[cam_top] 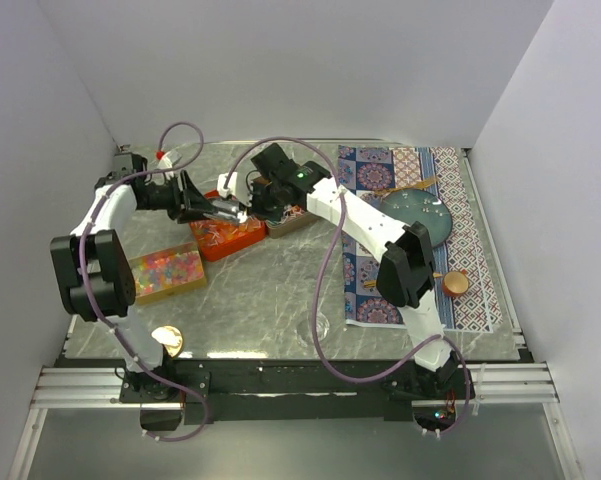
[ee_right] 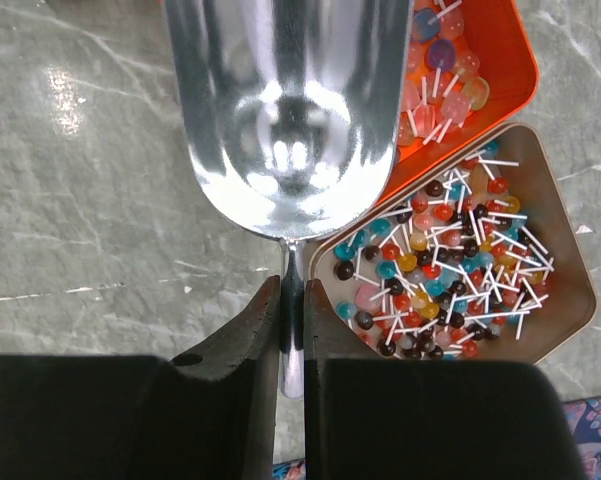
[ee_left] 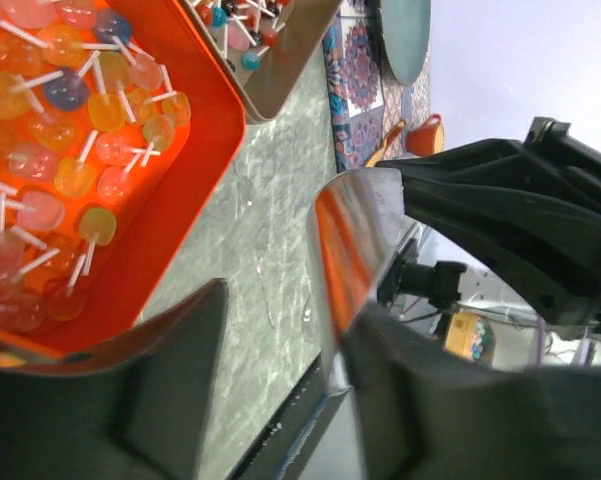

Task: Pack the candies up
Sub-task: Pick up the spatula from the center of the board.

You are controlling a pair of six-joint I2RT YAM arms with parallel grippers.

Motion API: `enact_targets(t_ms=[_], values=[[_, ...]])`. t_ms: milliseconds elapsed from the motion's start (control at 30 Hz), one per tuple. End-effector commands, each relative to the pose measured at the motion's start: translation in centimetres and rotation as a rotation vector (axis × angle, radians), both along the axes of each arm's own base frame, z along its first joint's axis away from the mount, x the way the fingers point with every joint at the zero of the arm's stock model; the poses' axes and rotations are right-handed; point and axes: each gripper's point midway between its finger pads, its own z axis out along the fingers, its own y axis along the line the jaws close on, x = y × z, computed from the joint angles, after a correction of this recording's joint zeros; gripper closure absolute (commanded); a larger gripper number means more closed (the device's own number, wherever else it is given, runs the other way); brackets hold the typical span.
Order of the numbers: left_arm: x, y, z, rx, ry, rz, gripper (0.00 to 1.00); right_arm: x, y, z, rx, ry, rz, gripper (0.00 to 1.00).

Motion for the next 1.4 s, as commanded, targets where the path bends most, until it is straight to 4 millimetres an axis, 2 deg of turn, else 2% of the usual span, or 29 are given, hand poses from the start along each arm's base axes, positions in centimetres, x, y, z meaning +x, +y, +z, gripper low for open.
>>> enact_targets(t_ms=[0, 67, 100, 133, 167, 200, 233, 267, 300, 333, 367, 400, 467, 700, 900, 1100, 1367], values=[[-0.1, -2.0, 1.7, -0.092, -0.076, -0.098, 0.76, -0.2, 0.6, 6.4, 0.138, -0.077, -0.001, 1.0], [-0.9, -2.8, 2.7, -0.173, -0.099, -0.162, 0.9, -0.1, 0.0, 6.1, 0.145, -0.053, -0.018, 1.0], [-1.3, -2.9, 2.8, -0.201, -0.097, -0.182, 0.92, 0.0, -0.3, 7.0, 0.181, -0.04, -0.051, 0.94], [-1.6, -3.0, 2.7, -0.212, -0.153, -0.222, 0.93, -0.3, -0.5, 7.3, 0.21, -0.003, -0.05, 0.72], [-2.4, -3.2, 2.7, -0.244, -0.11, -0.234, 0.95, -0.5, -0.9, 7.4, 0.227, 0.03, -0.057, 0.61], [-2.7, -3.4, 2.9, -0.301, -0.105, -0.253, 0.99, -0.2, -2.1, 8.1, 0.254, 0.063, -0.085, 0.54], [-2.8, -3.4, 2.7, -0.305, -0.136, -0.271, 0.99, -0.5, -2.5, 8.3, 0.275, 0.092, -0.078, 0.47], [-3.0, -3.4, 2.6, -0.316, -0.123, -0.271, 0.99, -1.4, -2.9, 7.7, 0.293, 0.151, -0.054, 0.45], [-3.1, -3.5, 2.5, -0.322, -0.114, -0.274, 0.99, -1.2, -3.7, 9.2, 0.335, 0.122, -0.047, 0.44], [-3.0, -3.5, 2.6, -0.32, -0.118, -0.274, 0.99, -1.5, -3.9, 9.2, 0.344, 0.114, -0.032, 0.43], [-2.9, -3.5, 2.5, -0.321, -0.117, -0.273, 0.99, -2.2, -4.4, 7.6, 0.325, 0.129, -0.027, 0.42], [-2.8, -3.5, 2.6, -0.326, -0.116, -0.274, 0.99, -2.2, -4.6, 8.8, 0.345, 0.071, -0.002, 0.42], [-2.7, -3.6, 2.9, -0.342, -0.109, -0.274, 0.99, -2.5, -4.7, 8.3, 0.342, 0.066, 0.009, 0.4], [-2.4, -3.7, 2.3, -0.319, -0.08, -0.264, 0.99, -1.9, -3.5, 8.2, 0.352, 0.026, 0.027, 0.4], [-1.2, -3.6, 2.0, -0.281, -0.027, -0.199, 0.99, -2.9, -1.9, 7.2, 0.328, -0.009, 0.084, 0.41], [-1.2, -3.8, 2.2, -0.295, 0.004, -0.186, 0.99, -3.2, -0.6, 6.3, 0.32, -0.028, 0.1, 0.44], [-1.7, -4.0, 2.2, -0.301, 0.002, -0.194, 0.99, -2.3, -0.6, 5.3, 0.294, -0.028, 0.057, 0.46]])
